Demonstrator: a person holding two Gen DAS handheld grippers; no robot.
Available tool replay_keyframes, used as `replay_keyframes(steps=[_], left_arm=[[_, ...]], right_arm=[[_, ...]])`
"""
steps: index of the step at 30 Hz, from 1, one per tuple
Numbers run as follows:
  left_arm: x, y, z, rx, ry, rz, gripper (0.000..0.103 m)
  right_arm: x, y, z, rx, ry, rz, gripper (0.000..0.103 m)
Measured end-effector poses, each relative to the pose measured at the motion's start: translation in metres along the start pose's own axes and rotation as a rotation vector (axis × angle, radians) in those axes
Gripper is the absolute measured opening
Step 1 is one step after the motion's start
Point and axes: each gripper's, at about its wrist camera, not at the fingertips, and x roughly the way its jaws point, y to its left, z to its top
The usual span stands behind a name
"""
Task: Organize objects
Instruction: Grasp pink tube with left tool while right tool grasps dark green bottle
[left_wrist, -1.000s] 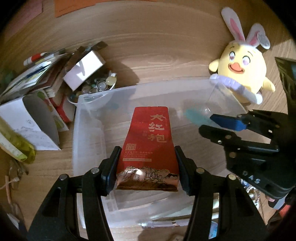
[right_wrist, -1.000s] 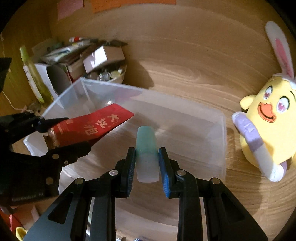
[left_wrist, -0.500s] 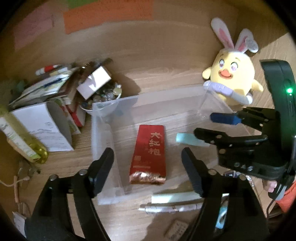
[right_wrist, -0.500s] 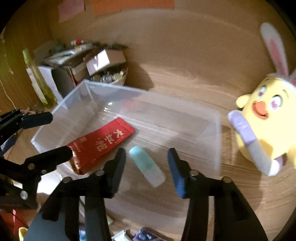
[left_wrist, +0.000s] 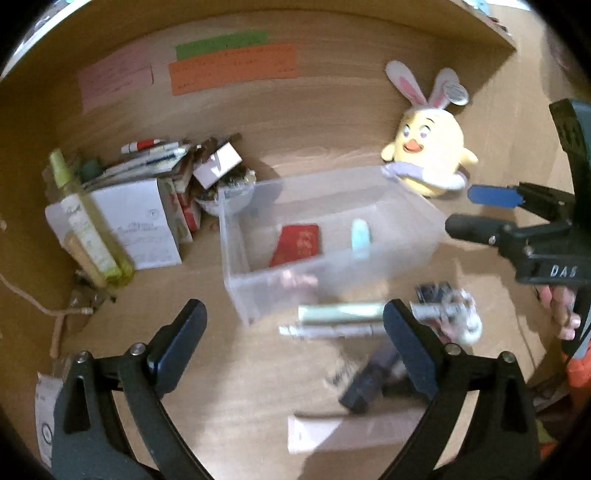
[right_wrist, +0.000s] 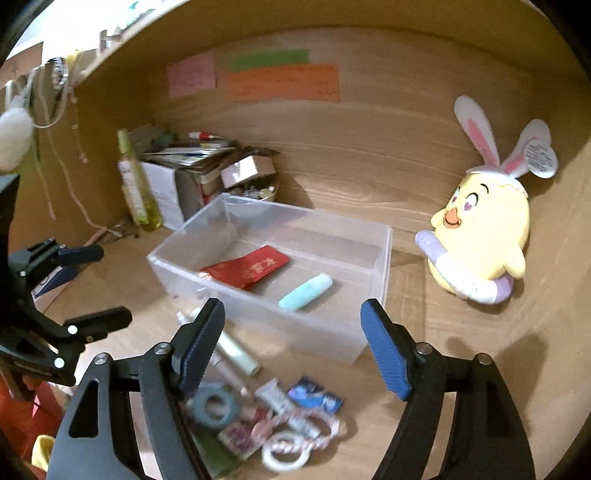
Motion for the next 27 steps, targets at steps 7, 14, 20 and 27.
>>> replay_keyframes(steps=[7, 14, 20, 27], left_arm=[[-0.015, -0.016, -0.053, 0.001, 0.034, -0.015, 0.098], [-0.011, -0.045, -0.093, 0.026, 0.089, -0.083, 0.098], [-0.001, -0.079, -0.102, 0.157, 0.101, -0.115, 0.098], [0.027, -0.1, -0.096, 0.263, 0.125, -0.151, 0.097]], right_arm=[[-0.024, 0.018, -0.044, -0.023, 0.001, 0.025, 0.074], [-0.023, 0.033, -0.089, -0.026, 0.061, 0.094, 0.074], [-0.011, 0.032, -0.106, -0.025, 0.13, 0.164, 0.063], [-0.003, 0.028, -0.103, -0.041, 0.162, 0.206, 0.05]])
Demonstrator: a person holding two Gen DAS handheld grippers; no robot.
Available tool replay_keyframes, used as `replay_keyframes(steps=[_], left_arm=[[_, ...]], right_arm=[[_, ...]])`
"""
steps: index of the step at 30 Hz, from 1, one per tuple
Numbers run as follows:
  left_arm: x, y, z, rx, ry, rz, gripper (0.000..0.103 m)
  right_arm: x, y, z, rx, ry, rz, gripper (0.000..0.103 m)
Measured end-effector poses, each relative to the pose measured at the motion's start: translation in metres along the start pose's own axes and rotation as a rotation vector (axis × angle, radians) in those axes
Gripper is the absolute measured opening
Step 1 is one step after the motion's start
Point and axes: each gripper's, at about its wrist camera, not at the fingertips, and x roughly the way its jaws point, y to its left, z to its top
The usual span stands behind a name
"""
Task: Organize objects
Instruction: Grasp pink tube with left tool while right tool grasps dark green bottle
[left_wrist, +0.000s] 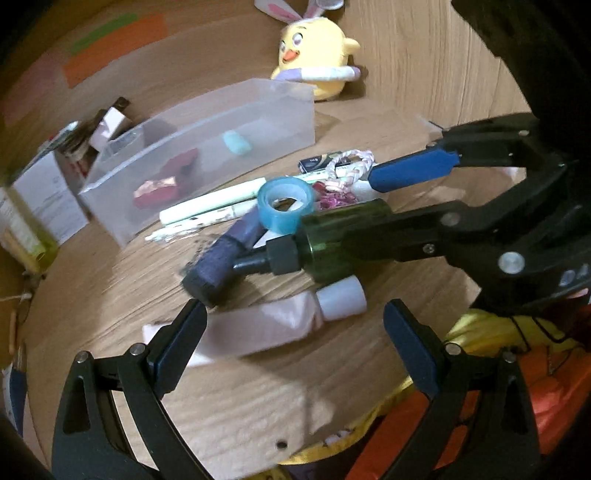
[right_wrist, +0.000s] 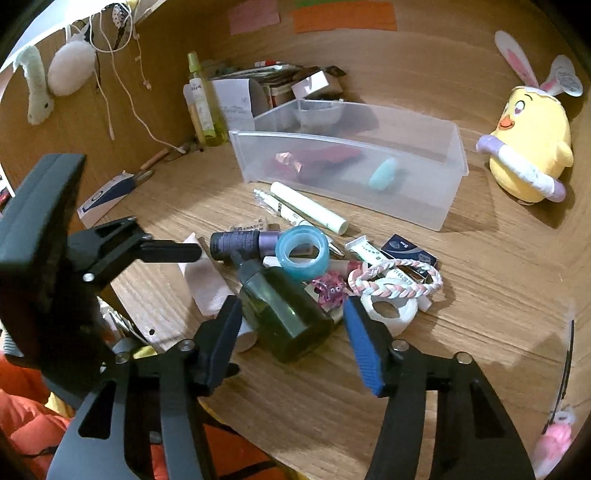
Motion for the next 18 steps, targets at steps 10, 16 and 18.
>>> replay_keyframes(steps=[10, 16, 18], left_arm=[[-0.003, 0.019, -0.012, -0.085, 0.001, -0.099, 0.07], [-0.021, 0.032, -0.031, -0.153, 0.021, -0.052, 0.052], [-0.025, 0.037, -0.036, -0.175, 0.022, -0.031, 0.051]], right_arm=[[0.005, 0.002, 0.001, -0.046, 0.026, 0.025, 0.039], [0.005, 0.01, -0.005, -0.067, 0.048, 0.041, 0.039], [0.005, 0.012, -0.006, -0.069, 0.052, 0.049, 0.04]])
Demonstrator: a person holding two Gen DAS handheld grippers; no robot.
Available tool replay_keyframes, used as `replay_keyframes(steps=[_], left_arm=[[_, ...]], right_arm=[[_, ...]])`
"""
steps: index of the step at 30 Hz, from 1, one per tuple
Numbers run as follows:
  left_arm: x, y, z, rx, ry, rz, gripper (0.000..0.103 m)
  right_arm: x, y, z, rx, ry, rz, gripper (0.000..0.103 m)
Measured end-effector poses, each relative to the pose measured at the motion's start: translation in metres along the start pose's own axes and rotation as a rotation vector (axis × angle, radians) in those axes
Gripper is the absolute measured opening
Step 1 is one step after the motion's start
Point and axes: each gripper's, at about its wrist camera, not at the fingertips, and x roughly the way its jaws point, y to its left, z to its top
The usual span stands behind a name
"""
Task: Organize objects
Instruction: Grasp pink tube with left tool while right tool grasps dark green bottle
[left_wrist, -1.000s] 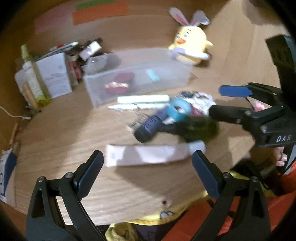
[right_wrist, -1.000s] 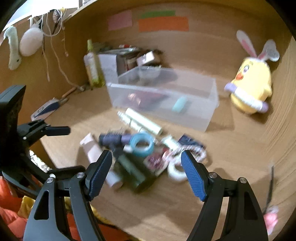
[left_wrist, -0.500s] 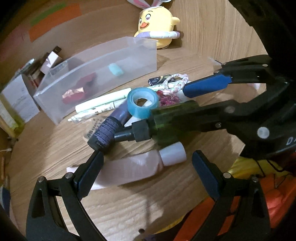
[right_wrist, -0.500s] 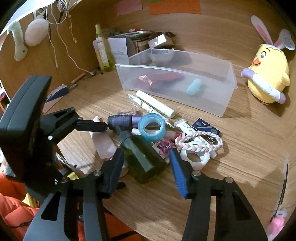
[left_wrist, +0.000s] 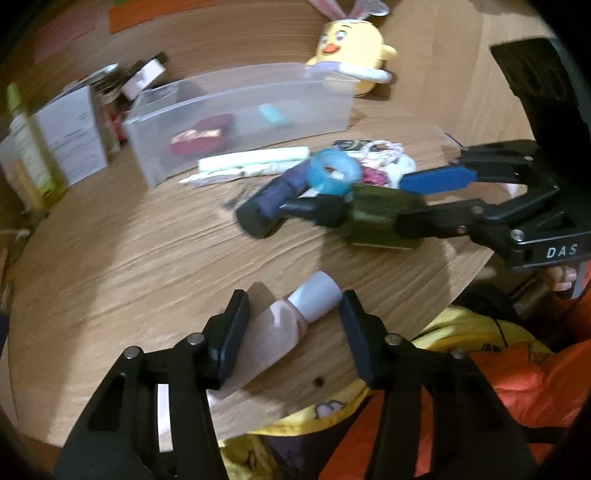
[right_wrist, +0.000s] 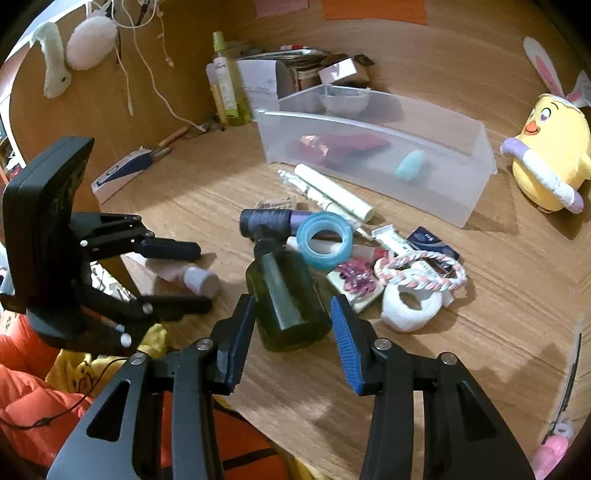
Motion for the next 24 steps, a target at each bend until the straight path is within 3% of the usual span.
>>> replay_keyframes(steps=[5, 7, 11, 14, 24], left_arm=[[0.0, 0.007, 0.0, -0.023, -0.014, 0.01, 0.049], [0.002, 0.006, 0.001, -0.014, -0.025, 0.034, 0.042], [0.004, 0.01, 0.005, -0.033, -0.027, 0.03, 0.035], [0.003, 0.014, 0.005, -0.05, -0.023, 0.04, 0.02], [-0.014, 0.037, 0.012, -0.169, -0.076, 0.012, 0.02]], right_arm=[[0.011, 0.008, 0.003, -0.009, 0.018, 0.016, 0.041], [0.016, 0.011, 0.005, -0.013, 0.023, 0.014, 0.042], [0.025, 0.012, 0.006, 0.004, 0.025, 0.021, 0.042], [0.026, 0.012, 0.004, 0.023, 0.011, 0.028, 0.038], [0.006, 0.012, 0.002, 0.058, -0.065, 0.015, 0.038]])
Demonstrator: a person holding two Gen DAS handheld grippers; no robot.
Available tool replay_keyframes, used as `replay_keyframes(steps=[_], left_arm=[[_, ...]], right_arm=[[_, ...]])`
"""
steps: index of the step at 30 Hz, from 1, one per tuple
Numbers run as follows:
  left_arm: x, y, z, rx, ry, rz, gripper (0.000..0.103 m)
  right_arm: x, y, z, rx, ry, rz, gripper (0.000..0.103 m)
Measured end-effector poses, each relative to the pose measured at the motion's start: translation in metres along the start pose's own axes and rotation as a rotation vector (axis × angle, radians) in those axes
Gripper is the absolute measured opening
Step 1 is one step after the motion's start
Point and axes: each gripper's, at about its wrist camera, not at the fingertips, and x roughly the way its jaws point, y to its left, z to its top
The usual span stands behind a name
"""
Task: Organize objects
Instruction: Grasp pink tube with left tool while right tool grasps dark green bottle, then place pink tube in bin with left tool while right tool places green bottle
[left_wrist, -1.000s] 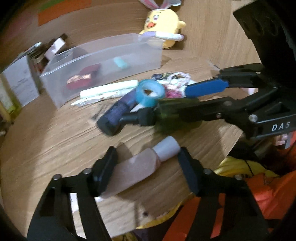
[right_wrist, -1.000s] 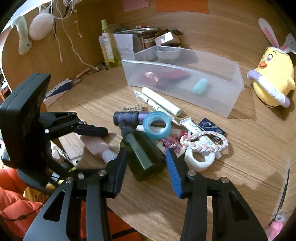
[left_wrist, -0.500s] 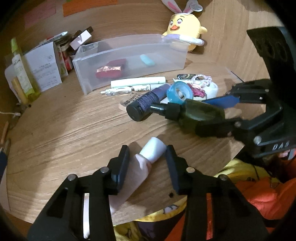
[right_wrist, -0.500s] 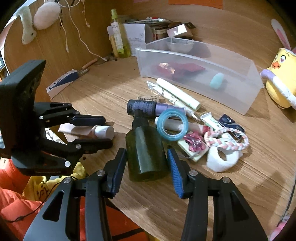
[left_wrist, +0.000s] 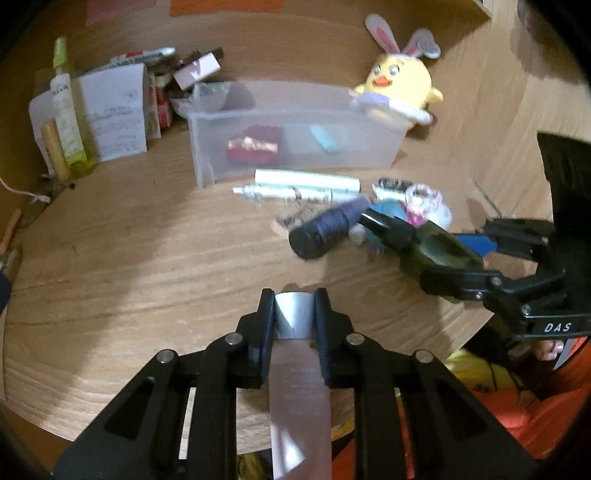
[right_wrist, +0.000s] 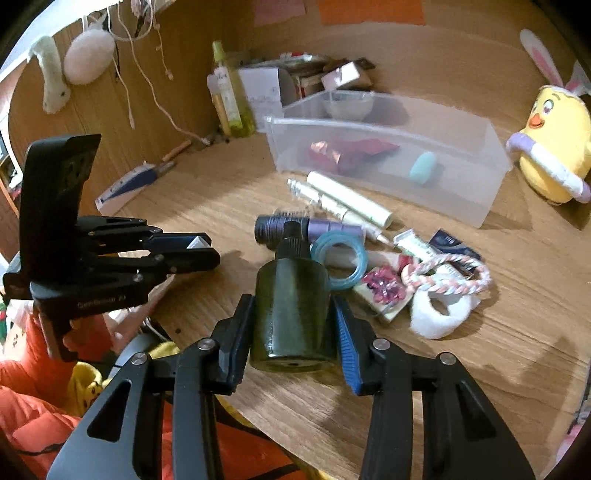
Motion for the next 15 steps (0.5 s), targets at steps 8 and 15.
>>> replay_keyframes(steps=[8, 15], left_arm=[[-0.026, 0.007, 0.036, -0.041, -0.111, -0.007, 0.02], [-0.059, 0.016, 0.078, -0.061, -0.235, 0.005, 0.02]], right_arm=[[-0.028, -0.012, 0.019, 0.046, -0.112, -0.03, 0.038], [-0.046, -0.033, 0.044, 0.09, -0.198, -0.073, 0.038]])
